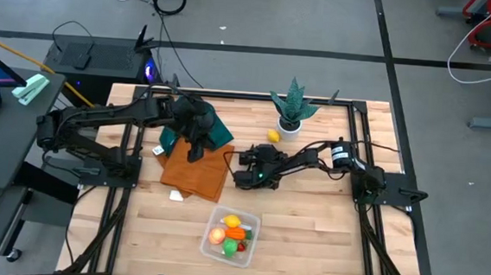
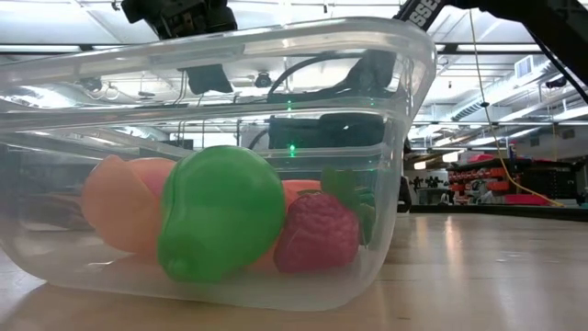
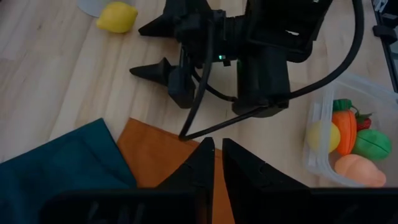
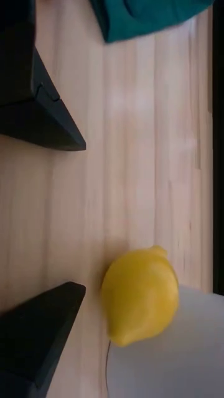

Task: Pick and placing Produce into tupperware
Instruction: Put the yellow lemon into transparent bin

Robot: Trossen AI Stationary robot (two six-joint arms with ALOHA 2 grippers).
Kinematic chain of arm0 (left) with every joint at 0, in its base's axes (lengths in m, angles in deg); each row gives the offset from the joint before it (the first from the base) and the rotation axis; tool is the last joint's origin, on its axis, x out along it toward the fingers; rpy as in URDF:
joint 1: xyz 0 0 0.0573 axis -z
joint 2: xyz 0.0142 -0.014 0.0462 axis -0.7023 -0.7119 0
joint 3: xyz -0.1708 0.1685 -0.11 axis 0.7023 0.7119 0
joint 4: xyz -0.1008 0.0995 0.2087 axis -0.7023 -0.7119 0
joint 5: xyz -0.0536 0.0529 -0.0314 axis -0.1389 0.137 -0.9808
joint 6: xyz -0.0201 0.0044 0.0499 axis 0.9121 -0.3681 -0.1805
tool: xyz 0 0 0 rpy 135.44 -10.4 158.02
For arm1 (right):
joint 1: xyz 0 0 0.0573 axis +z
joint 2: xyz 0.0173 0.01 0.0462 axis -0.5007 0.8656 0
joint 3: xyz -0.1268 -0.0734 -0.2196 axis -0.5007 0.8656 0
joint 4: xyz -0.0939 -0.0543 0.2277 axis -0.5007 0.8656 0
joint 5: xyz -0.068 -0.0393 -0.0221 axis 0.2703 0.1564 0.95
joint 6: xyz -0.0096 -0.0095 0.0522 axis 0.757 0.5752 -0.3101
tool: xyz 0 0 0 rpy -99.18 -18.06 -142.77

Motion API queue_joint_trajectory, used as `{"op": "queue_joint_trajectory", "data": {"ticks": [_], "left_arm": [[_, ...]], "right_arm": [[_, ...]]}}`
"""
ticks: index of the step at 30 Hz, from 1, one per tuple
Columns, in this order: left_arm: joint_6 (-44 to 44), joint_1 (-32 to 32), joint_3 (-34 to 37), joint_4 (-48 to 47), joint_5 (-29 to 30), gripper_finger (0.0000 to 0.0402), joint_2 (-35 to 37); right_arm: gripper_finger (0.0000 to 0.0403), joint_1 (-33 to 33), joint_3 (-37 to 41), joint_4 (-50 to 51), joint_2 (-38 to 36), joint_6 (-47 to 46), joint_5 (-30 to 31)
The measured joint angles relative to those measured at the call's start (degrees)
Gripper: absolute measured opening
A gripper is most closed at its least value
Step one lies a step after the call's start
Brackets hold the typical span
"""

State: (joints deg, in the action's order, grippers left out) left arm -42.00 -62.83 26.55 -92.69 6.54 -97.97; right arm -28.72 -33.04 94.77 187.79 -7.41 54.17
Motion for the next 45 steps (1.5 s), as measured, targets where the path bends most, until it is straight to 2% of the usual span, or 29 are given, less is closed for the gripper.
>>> {"op": "queue_joint_trajectory", "data": {"ticks": [13, 25, 37, 45], "left_arm": [[0.0, 0.0, 0.0, 0.0, 0.0, 0.0030, 0.0], [0.0, 0.0, 0.0, 0.0, 0.0, 0.0040, 0.0], [0.0, 0.0, 0.0, 0.0, 0.0, 0.0038, 0.0], [0.0, 0.0, 0.0, 0.0, 0.0, 0.0034, 0.0]], "right_arm": [[0.0336, -1.2, 0.0, -0.8, 0.1, -1.1, 1.1], [0.0335, -1.3, 0.0, -1.5, 0.1, -1.2, 1.8], [0.0265, -1.4, 0.1, -1.2, 0.1, -1.1, 2.2], [0.0238, -1.4, 0.1, -1.4, 0.1, -1.0, 2.2]]}}
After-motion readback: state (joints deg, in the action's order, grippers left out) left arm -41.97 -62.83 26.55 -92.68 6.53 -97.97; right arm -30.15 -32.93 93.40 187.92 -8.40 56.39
